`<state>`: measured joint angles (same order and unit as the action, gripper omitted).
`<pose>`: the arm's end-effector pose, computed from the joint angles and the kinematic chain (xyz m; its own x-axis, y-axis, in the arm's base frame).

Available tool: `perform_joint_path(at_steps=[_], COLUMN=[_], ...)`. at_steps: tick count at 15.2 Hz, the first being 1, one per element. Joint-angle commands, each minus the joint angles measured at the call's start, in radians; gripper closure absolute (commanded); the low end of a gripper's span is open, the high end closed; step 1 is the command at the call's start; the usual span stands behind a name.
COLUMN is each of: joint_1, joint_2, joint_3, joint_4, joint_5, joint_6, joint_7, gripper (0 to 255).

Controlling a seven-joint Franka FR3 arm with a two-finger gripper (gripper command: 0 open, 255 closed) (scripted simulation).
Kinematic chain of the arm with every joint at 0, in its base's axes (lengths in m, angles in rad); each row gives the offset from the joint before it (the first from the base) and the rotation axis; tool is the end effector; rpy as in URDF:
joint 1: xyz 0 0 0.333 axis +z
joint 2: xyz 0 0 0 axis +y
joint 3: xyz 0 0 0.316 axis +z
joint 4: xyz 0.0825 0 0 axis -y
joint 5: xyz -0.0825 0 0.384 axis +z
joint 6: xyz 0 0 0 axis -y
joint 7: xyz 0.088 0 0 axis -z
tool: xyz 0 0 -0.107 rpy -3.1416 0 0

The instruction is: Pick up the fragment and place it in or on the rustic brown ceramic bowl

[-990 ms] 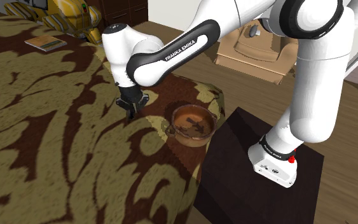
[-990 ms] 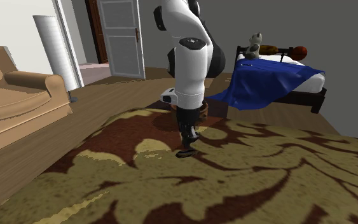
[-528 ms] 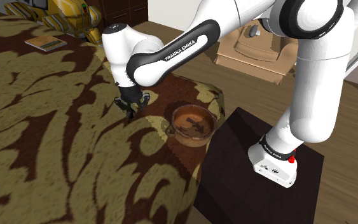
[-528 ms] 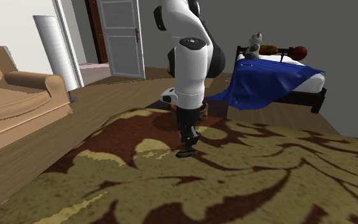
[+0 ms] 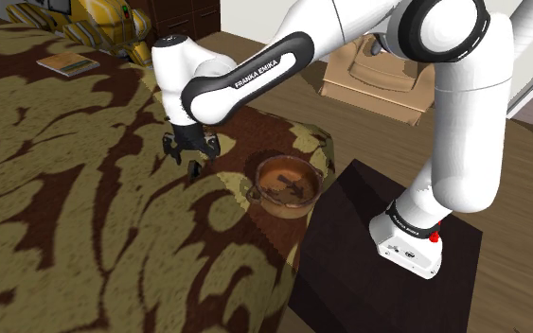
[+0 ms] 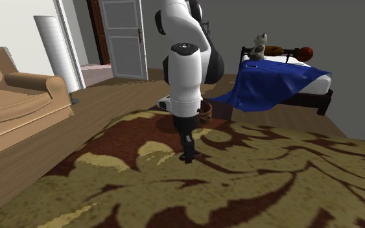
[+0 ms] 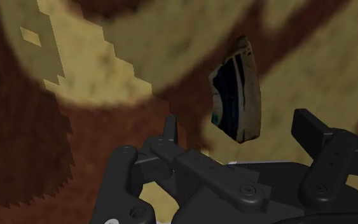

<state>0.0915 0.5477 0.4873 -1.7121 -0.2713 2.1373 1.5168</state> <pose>0.5770 0.3243 0.2971 0.6667 -0.7448 -0.0283 -0.7434 -0.6672 0.0458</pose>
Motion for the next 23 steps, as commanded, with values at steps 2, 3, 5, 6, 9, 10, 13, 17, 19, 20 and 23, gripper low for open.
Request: perform_joint_path(at_steps=[2,3,5,6,9,10,13,17,19,20,23], joint_1=[0.005,0.006,0.006,0.006,0.006,0.006,0.006,0.006,0.006,0.006,0.0], joint_2=[0.019,0.023,0.023,0.023,0.023,0.023,0.022,0.025,0.026,0.023,0.0], joint_3=[-0.007,-0.009,-0.009,-0.009,-0.009,-0.009,-0.008,-0.009,-0.009,-0.009,0.0], joint_4=[-0.014,-0.016,-0.016,-0.016,-0.016,-0.016,-0.017,-0.013,-0.009,-0.016,-0.008], joint_5=[-0.011,-0.013,-0.013,-0.013,-0.013,-0.013,-0.013,-0.013,-0.013,-0.013,-0.001], joint_6=[0.032,0.037,0.037,0.037,0.037,0.037,0.037,0.036,0.033,0.037,0.008], joint_7=[0.01,0.011,0.011,0.011,0.011,0.011,0.011,0.01,0.009,0.011,0.004], gripper=[0,0,0,0,0,0,255,255,255,255,255])
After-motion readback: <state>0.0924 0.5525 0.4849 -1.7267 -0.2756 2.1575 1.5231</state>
